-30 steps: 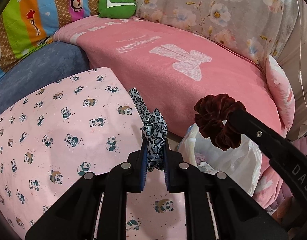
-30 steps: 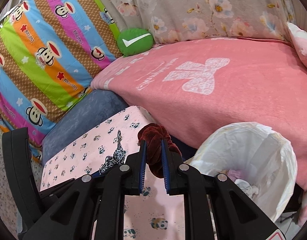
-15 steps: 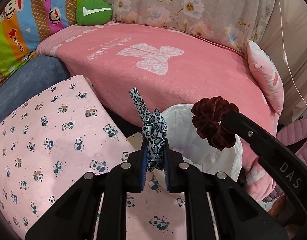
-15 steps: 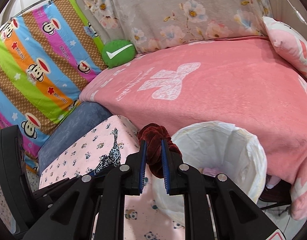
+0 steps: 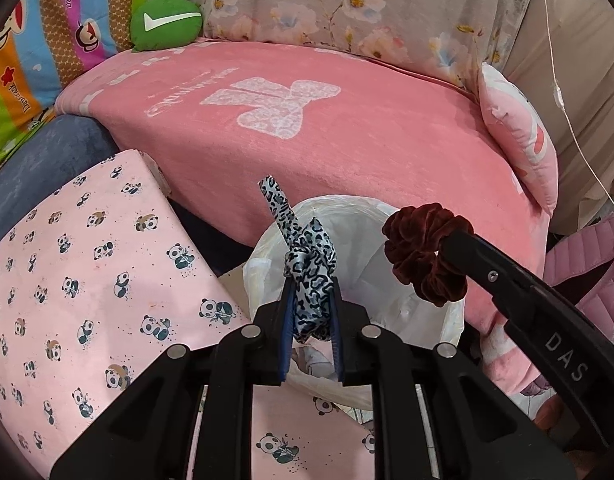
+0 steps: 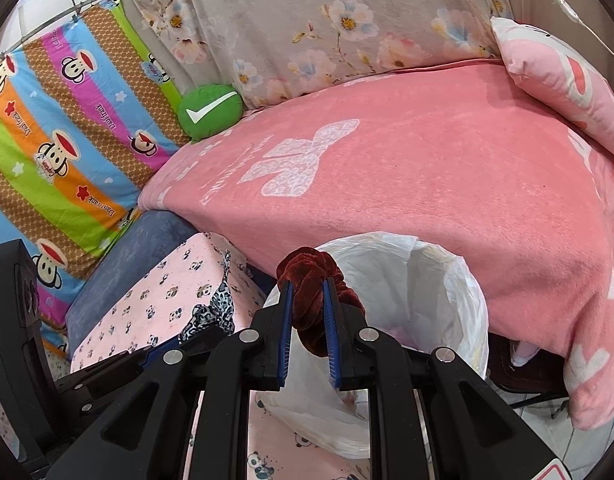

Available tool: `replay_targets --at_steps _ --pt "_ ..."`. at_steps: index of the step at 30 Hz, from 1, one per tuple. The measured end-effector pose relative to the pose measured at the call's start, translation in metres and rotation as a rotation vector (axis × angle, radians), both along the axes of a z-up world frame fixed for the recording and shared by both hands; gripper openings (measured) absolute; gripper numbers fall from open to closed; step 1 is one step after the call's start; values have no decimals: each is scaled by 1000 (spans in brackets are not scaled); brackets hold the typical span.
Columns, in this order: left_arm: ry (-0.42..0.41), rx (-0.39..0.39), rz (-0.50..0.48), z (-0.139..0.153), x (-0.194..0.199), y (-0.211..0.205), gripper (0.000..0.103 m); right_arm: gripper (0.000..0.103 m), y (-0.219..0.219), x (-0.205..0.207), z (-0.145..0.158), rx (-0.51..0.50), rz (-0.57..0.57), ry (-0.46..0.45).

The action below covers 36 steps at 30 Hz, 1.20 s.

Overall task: Collect trash
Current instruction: 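Carry both scrunchies over the trash bin, then open both tools to drop the scrunchies into the bin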

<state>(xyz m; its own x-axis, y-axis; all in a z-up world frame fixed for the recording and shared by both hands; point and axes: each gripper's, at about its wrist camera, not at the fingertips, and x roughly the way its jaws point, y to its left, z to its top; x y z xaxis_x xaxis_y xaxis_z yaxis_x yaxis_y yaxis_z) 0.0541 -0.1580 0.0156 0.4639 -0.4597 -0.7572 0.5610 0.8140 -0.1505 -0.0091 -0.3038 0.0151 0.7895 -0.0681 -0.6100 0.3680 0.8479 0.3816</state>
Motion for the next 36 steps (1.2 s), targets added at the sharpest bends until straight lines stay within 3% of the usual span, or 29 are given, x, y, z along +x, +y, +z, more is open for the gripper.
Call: replay_targets --at_steps 6,11,19,27,32,36 --pt "-3 -5 9 -2 -1 -1 28 21 -5 -1 -3 3 -2 6" --pt "-36 1 29 1 -3 -1 59 21 -4 -2 -1 -8 -3 5" --pt "-58 13 53 3 -3 8 63 35 2 0 6 -59 5 35" --pt "-77 52 118 3 -5 29 75 57 11 -5 15 -171 42 85" --pt "-119 76 157 8 -12 39 88 69 23 -9 18 -249 60 117" --pt "-135 99 183 9 -15 43 89 75 32 -14 16 -284 60 131"
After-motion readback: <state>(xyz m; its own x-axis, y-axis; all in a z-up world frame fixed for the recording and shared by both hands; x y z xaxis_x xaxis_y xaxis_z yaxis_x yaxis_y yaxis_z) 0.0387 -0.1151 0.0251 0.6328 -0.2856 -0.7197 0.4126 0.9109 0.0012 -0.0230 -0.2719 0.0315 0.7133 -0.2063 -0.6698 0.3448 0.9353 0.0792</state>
